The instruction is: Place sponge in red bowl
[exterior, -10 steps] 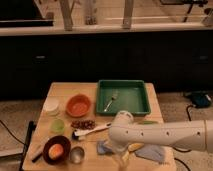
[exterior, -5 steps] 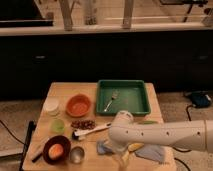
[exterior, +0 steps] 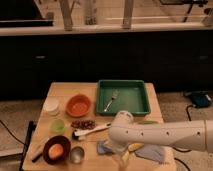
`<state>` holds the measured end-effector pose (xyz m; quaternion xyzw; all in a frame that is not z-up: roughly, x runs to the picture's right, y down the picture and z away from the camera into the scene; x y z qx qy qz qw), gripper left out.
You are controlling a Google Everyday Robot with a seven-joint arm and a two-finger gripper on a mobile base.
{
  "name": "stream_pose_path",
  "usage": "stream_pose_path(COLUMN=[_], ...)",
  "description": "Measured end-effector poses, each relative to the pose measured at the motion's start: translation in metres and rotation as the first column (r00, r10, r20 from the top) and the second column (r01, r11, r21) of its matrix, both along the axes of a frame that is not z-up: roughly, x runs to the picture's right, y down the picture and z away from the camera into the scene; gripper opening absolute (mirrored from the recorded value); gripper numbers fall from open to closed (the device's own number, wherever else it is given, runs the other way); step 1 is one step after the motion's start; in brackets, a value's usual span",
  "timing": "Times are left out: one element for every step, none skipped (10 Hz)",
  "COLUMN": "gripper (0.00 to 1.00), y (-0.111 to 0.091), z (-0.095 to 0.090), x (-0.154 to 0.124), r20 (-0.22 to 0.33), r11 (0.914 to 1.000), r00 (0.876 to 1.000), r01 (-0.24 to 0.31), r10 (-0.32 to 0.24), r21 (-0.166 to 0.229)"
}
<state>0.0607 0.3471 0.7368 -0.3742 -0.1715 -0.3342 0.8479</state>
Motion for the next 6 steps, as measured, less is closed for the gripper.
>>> stream_pose_path(gripper=[0.8,0.8,0.78,0.7,0.61,0.58], y=[0.0,0.0,0.0,0.0,-0.0001,-0.0004], z=[0.0,0.0,0.0,0.0,0.0,0.0001], x=[0.0,0.0,0.0,0.0,0.0,-0.0002], r20=[0.0,0.0,0.0,0.0,0.0,0.0], r11=[1.0,1.0,1.0,1.0,1.0,1.0], r00=[1.0,1.0,1.0,1.0,1.0,1.0], r01=[0.0,0.0,0.0,0.0,0.0,0.0], r10=[0.0,0.0,0.0,0.0,0.0,0.0], r21=[0.0,0.0,0.0,0.0,0.0,0.001])
